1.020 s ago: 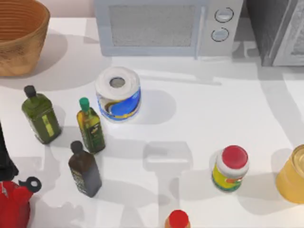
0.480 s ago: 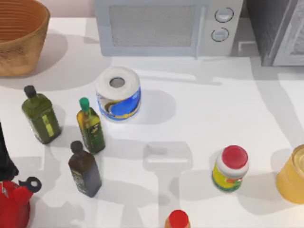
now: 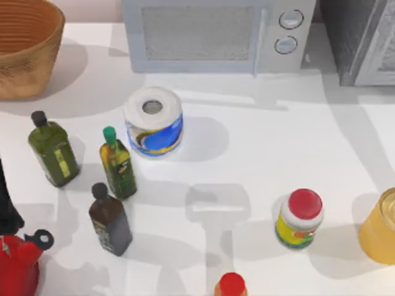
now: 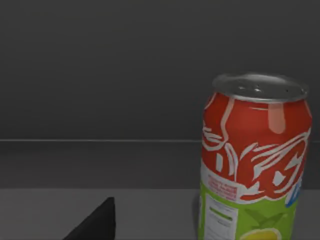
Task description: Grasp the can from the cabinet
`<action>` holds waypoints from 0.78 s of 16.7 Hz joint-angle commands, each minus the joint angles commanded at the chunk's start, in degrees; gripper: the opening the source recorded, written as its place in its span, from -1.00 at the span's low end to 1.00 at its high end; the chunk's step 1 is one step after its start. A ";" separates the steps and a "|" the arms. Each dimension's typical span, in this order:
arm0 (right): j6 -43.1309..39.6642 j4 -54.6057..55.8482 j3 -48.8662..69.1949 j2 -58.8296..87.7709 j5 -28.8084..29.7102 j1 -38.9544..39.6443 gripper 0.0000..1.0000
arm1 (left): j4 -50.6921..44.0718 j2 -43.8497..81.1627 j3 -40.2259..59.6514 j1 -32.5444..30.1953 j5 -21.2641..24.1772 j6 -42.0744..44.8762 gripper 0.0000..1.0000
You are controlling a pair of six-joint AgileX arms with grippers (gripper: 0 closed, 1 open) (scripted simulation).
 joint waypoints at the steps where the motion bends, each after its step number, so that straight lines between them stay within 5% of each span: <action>1: 0.00 0.08 1.52 1.63 -0.22 -0.24 1.00 | 0.00 0.00 0.00 0.00 0.00 0.00 1.00; 11: 0.02 0.77 9.60 10.38 -1.74 -1.91 1.00 | 0.00 0.00 0.00 0.00 0.00 0.00 1.00; 13: 0.02 0.77 9.60 10.38 -1.74 -1.91 0.70 | 0.00 0.00 0.00 0.00 0.00 0.00 1.00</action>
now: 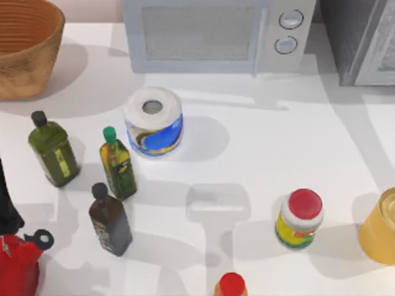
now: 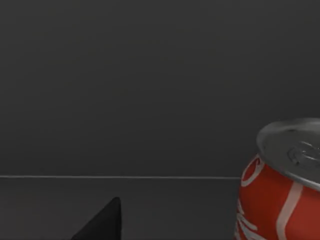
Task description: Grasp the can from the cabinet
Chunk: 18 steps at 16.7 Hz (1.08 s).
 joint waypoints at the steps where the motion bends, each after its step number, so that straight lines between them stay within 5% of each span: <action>1: 0.00 0.00 0.00 0.00 0.00 0.00 0.55 | 0.00 0.00 0.00 0.00 0.00 0.00 1.00; 11: 0.00 0.00 0.00 0.00 0.00 0.00 -0.96 | 0.00 0.00 0.00 0.00 0.00 0.00 1.00; 18: 0.00 0.00 0.00 0.00 0.00 0.00 -1.00 | 0.00 0.00 0.00 0.00 0.00 0.00 1.00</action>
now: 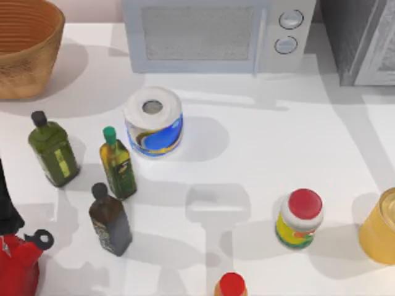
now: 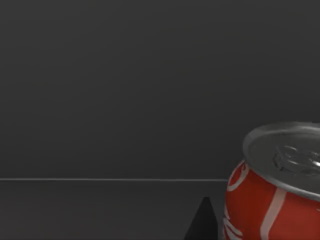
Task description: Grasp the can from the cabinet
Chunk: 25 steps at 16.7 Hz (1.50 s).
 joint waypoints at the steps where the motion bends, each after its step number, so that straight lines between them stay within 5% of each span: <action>1: 0.00 0.00 0.00 0.00 0.00 0.00 -1.00 | 0.00 0.00 0.00 0.00 0.00 0.00 1.00; 14: -0.06 -22.46 -1.17 -23.55 11.68 12.14 -1.00 | 0.00 0.00 0.00 0.00 0.00 0.00 1.00; 20: 0.00 -22.68 -1.71 -24.29 11.78 12.16 -1.00 | 0.00 0.00 0.00 0.00 0.00 0.00 1.00; 25: -0.16 -19.16 -13.70 -31.26 9.24 9.84 -1.00 | 0.00 0.00 0.00 0.00 0.00 0.00 1.00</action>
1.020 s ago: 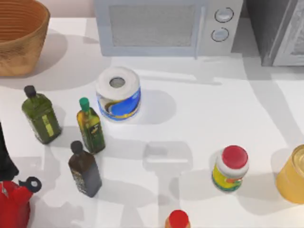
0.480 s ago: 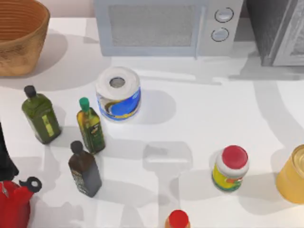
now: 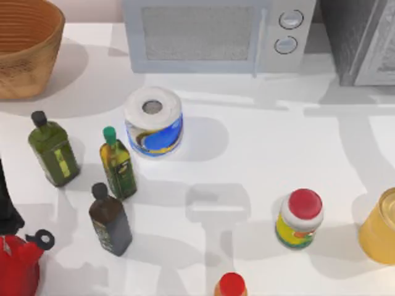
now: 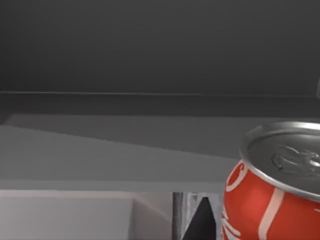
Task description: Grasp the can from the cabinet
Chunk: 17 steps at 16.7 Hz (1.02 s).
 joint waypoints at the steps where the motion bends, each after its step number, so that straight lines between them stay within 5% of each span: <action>1: -0.03 1.25 -4.04 -2.38 -0.80 -0.79 -1.00 | 0.00 0.00 0.00 0.00 0.00 0.00 1.00; 17: -0.44 29.63 -84.81 -55.26 -18.30 -17.75 -1.00 | 0.00 0.00 0.00 0.00 0.00 0.00 1.00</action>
